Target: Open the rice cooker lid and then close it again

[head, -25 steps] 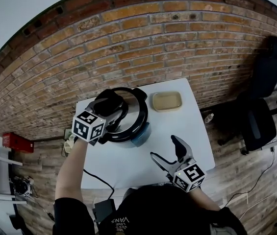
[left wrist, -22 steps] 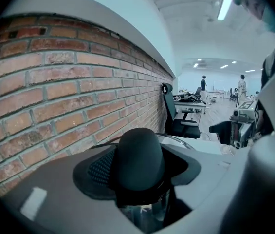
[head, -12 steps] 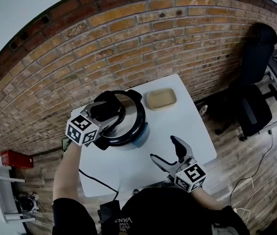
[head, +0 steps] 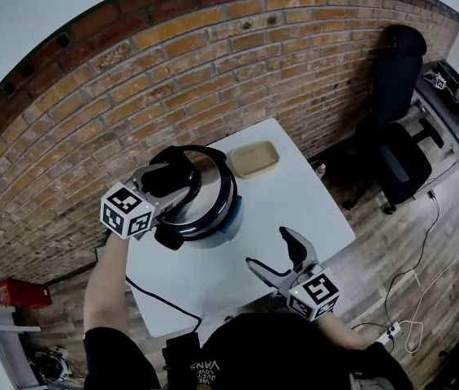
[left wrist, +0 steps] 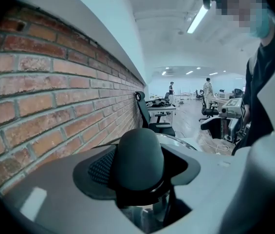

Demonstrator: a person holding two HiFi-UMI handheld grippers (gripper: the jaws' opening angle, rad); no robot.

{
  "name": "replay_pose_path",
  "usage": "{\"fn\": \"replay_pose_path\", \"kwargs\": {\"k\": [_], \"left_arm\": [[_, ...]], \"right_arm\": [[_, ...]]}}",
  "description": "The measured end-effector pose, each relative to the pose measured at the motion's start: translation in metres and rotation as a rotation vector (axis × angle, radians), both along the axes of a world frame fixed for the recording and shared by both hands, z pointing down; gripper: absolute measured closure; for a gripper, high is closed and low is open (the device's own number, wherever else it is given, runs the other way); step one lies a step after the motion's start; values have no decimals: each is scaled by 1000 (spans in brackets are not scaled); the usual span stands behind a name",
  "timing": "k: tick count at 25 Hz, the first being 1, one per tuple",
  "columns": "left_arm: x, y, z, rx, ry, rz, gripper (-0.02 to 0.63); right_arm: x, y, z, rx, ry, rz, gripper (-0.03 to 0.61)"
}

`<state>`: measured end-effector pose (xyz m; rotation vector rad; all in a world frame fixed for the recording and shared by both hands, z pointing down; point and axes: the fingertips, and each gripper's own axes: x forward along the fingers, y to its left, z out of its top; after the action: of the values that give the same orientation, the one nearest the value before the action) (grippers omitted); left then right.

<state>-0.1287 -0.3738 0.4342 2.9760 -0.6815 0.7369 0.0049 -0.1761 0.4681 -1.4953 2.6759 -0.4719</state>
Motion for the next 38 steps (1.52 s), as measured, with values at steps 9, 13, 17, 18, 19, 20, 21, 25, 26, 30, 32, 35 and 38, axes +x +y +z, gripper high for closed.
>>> {"fn": "replay_pose_path", "kwargs": {"k": [9, 13, 17, 18, 19, 20, 21, 25, 26, 30, 32, 35, 38], "left_arm": [[-19, 13, -33, 59, 50, -5, 334], [-40, 25, -66, 104, 125, -53, 334], [-71, 41, -99, 140, 224, -113, 334], [-80, 45, -105, 152, 239, -126, 334], [-90, 50, -111, 164, 248, -139, 334], [-99, 55, -115, 174, 251, -152, 333], [-108, 60, -117, 181, 250, -165, 334], [-141, 81, -119, 195, 232, -201, 333], [-149, 86, -117, 199, 228, -205, 334], [-173, 105, -115, 207, 230, -214, 334], [-180, 113, -114, 211, 230, -214, 334], [-186, 123, -114, 215, 230, -211, 333], [-186, 126, -116, 226, 232, -202, 333]], "right_arm": [[-19, 27, -17, 30, 14, 55, 149], [-26, 39, -20, 41, 16, 71, 149], [-35, 49, -23, 60, 10, 76, 149], [-38, 52, -25, 63, 15, 73, 149], [-41, 54, -27, 66, 19, 70, 149], [-45, 57, -28, 70, 20, 67, 149], [-48, 60, -29, 74, 19, 66, 149], [-62, 74, -30, 83, 25, 59, 149], [-65, 78, -29, 85, 22, 61, 149], [-76, 90, -28, 90, 15, 76, 149], [-81, 96, -28, 93, 16, 82, 149], [-85, 104, -32, 97, 27, 84, 149], [-83, 111, -33, 99, 32, 99, 149]]}}
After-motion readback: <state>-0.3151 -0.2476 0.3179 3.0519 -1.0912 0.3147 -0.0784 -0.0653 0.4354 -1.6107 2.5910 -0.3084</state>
